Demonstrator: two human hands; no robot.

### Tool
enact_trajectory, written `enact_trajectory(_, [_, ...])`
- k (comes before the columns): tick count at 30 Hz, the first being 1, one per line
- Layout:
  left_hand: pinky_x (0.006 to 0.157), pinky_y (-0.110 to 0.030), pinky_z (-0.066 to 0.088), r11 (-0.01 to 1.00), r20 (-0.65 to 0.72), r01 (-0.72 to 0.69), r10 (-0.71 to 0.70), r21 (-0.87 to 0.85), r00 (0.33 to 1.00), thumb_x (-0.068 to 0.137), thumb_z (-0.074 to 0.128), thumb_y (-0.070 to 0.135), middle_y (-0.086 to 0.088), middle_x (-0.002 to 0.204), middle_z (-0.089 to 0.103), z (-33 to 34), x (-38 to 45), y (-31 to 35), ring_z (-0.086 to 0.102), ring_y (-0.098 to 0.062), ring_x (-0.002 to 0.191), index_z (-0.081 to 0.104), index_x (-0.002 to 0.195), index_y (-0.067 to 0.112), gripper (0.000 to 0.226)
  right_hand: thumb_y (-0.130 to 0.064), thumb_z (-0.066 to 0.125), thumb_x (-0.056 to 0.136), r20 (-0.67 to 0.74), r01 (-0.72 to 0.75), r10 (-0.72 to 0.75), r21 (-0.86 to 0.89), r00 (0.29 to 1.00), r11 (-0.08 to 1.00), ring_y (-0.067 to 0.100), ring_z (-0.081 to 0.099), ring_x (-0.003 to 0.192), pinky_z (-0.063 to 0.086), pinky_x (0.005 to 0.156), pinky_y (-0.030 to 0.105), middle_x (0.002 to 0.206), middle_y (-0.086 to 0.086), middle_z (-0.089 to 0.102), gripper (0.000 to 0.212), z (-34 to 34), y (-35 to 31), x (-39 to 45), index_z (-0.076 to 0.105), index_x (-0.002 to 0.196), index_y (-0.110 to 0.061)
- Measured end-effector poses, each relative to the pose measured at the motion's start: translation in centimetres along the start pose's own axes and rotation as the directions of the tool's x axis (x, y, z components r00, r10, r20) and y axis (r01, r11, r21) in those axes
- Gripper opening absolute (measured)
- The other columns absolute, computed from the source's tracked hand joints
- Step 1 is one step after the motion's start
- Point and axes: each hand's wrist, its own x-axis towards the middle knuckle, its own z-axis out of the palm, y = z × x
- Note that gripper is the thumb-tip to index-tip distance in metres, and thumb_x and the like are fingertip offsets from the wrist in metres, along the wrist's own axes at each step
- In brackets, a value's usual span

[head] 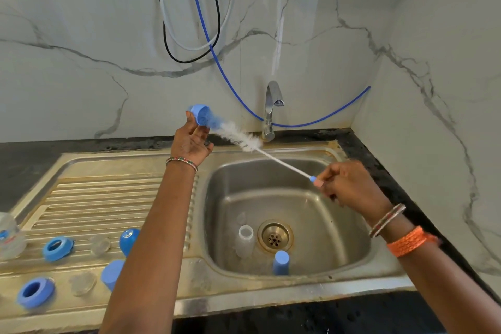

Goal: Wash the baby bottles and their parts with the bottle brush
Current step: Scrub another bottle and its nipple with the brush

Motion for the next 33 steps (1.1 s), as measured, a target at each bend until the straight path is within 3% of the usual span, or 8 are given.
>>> enact_trajectory(5, [0.069, -0.034, 0.058, 0.994, 0.112, 0.019, -0.007, -0.106, 0.994, 0.100, 0.039, 0.034, -0.001, 0.094, 0.074, 0.0, -0.6, 0.0, 0.071, -0.017, 0.081, 0.070, 0.098, 0.012, 0.037, -0.006, 0.031, 0.098, 0.505, -0.320, 0.135, 0.298, 0.853, 0.899, 0.005, 0.023, 0.030, 0.021, 0.032, 0.014, 0.046, 0.002, 0.038, 0.036, -1.0, -0.4, -0.4, 0.063, 0.085, 0.003])
enact_trajectory(15, [0.065, -0.032, 0.058, 0.982, -0.031, 0.073, -0.079, -0.175, 0.996, 0.090, 0.057, 0.040, -0.001, 0.080, 0.065, 0.7, -0.3, -0.1, 0.062, -0.017, 0.076, 0.057, 0.095, 0.014, 0.027, -0.020, 0.058, 0.092, -0.146, 0.245, -0.406, -0.602, 0.902, 0.760, 0.019, 0.055, 0.061, 0.041, 0.054, 0.028, 0.070, 0.001, 0.059, 0.015, 1.3, 0.8, -0.7, 0.072, 0.091, -0.015])
enact_trajectory(18, [0.079, -0.034, 0.055, 0.980, 0.061, 0.037, -0.025, -0.196, 0.998, 0.094, 0.045, 0.047, -0.002, 0.079, 0.070, 0.8, -0.4, -0.2, 0.069, -0.016, 0.078, 0.060, 0.094, 0.012, 0.039, -0.020, 0.047, 0.098, 0.254, -0.104, 0.076, 0.099, 0.964, 0.990, 0.008, 0.032, 0.037, 0.024, 0.038, 0.020, 0.046, -0.001, 0.041, 0.031, 1.2, -0.2, -1.0, 0.070, 0.080, -0.009])
enact_trajectory(21, [0.084, -0.035, 0.052, 0.978, 0.108, 0.005, 0.018, -0.210, 0.994, 0.095, 0.038, 0.051, 0.003, 0.090, 0.071, 1.0, -0.5, 0.0, 0.065, -0.015, 0.095, 0.059, 0.100, 0.014, 0.043, -0.019, 0.039, 0.095, 0.645, -0.549, 0.193, 0.412, 0.740, 0.727, 0.002, 0.021, 0.031, 0.017, 0.032, 0.013, 0.043, -0.003, 0.031, 0.031, 1.3, -0.2, -0.9, 0.063, 0.085, -0.001])
enact_trajectory(25, [0.083, -0.037, 0.054, 0.996, 0.082, -0.005, 0.013, -0.089, 0.997, 0.097, 0.034, 0.053, -0.001, 0.103, 0.067, 0.5, -0.3, 0.1, 0.062, -0.013, 0.094, 0.048, 0.133, 0.013, 0.056, -0.014, 0.059, 0.093, -0.019, 0.127, -0.138, -0.288, 0.990, 0.949, 0.014, 0.051, 0.045, 0.039, 0.045, 0.022, 0.055, -0.002, 0.059, 0.015, 2.7, 1.9, -0.8, 0.073, 0.090, -0.014])
enact_trajectory(29, [0.085, -0.039, 0.052, 0.999, 0.116, 0.032, -0.028, -0.034, 0.993, 0.097, 0.035, 0.051, -0.002, 0.135, 0.056, 0.7, -0.6, -0.3, 0.062, -0.012, 0.103, 0.033, 0.145, 0.012, 0.062, -0.003, 0.073, 0.077, -0.323, 0.273, -0.550, -0.612, 0.770, 0.742, 0.026, 0.062, 0.057, 0.042, 0.048, 0.026, 0.068, 0.004, 0.067, 0.015, 2.7, 2.6, -0.6, 0.075, 0.088, -0.013])
enact_trajectory(31, [0.098, -0.042, 0.042, 0.999, 0.158, 0.034, -0.034, 0.003, 0.987, 0.097, 0.031, 0.051, -0.001, 0.128, 0.059, 0.7, -0.7, -0.6, 0.057, -0.017, 0.112, 0.035, 0.143, 0.010, 0.061, -0.012, 0.062, 0.089, -0.164, 0.178, -0.229, -0.276, 0.960, 0.945, 0.014, 0.052, 0.045, 0.036, 0.045, 0.021, 0.055, 0.000, 0.059, 0.013, 1.9, 1.3, -0.4, 0.074, 0.083, -0.011])
enact_trajectory(33, [0.095, -0.040, 0.046, 1.000, 0.191, 0.018, -0.018, 0.005, 0.981, 0.097, 0.030, 0.052, 0.000, 0.121, 0.061, 0.8, -0.5, -0.8, 0.057, -0.016, 0.108, 0.043, 0.133, 0.013, 0.054, -0.019, 0.042, 0.099, 0.350, -0.314, 0.231, 0.201, 0.908, 0.928, 0.006, 0.030, 0.034, 0.024, 0.036, 0.017, 0.044, -0.002, 0.042, 0.035, 1.5, -0.1, -0.6, 0.066, 0.079, -0.005])
